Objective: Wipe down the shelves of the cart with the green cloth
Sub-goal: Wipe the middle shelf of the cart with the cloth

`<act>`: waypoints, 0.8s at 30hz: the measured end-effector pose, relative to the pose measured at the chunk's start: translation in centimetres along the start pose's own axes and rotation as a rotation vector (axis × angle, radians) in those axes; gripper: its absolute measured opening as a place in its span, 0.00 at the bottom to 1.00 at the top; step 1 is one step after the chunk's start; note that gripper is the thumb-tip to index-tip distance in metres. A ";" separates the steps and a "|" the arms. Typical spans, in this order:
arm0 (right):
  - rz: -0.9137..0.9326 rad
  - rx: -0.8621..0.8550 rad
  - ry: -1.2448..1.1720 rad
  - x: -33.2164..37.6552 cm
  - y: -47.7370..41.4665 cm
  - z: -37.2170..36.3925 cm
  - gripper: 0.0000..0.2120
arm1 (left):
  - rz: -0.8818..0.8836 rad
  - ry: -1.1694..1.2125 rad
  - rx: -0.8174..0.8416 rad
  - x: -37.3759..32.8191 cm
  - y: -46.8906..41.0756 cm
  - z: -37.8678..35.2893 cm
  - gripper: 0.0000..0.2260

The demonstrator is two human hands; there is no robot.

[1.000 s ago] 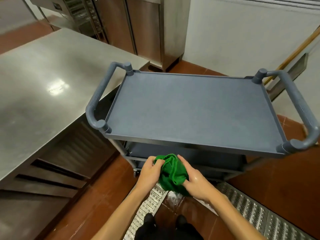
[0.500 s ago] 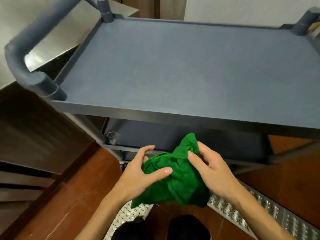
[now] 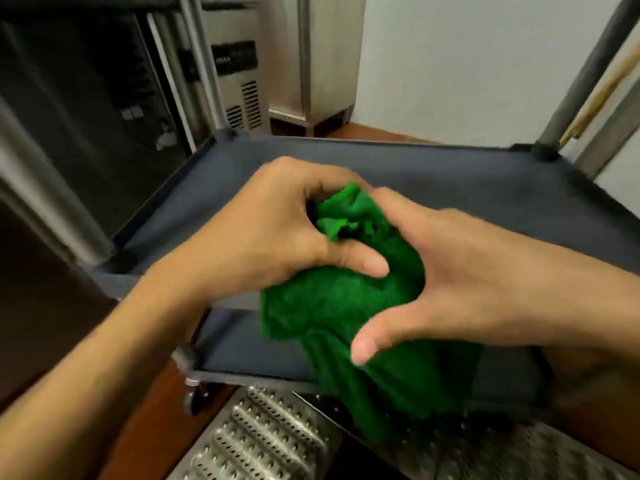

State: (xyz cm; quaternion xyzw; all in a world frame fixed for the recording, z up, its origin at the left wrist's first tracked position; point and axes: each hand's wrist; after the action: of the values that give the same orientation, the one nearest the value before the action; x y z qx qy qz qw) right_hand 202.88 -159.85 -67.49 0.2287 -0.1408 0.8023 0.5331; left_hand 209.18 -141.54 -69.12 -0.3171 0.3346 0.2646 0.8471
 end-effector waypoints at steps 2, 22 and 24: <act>0.011 -0.052 0.117 -1.0 0.8 -0.9 0.53 | -0.060 0.018 -0.040 0.2 0.2 -0.8 0.16; -0.302 -0.306 -0.085 -10.3 1.8 -4.6 0.05 | 0.080 0.329 -0.569 -1.3 0.1 1.9 0.05; -0.361 -0.245 -0.073 -10.2 1.5 -3.9 0.06 | 0.087 0.296 -0.560 -0.8 0.1 2.9 0.06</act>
State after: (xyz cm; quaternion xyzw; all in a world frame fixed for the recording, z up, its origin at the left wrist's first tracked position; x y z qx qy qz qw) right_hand 204.02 -166.65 -76.06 0.2125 -0.2132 0.6621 0.6863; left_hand 209.77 -139.59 -66.86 -0.5583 0.3816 0.3332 0.6571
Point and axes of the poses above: each hand's wrist, its own y-axis away from the middle knuckle, its own z-axis out of the back of the hand, x = y × z, and after that the axes turned 3 degrees about -z, right-handed
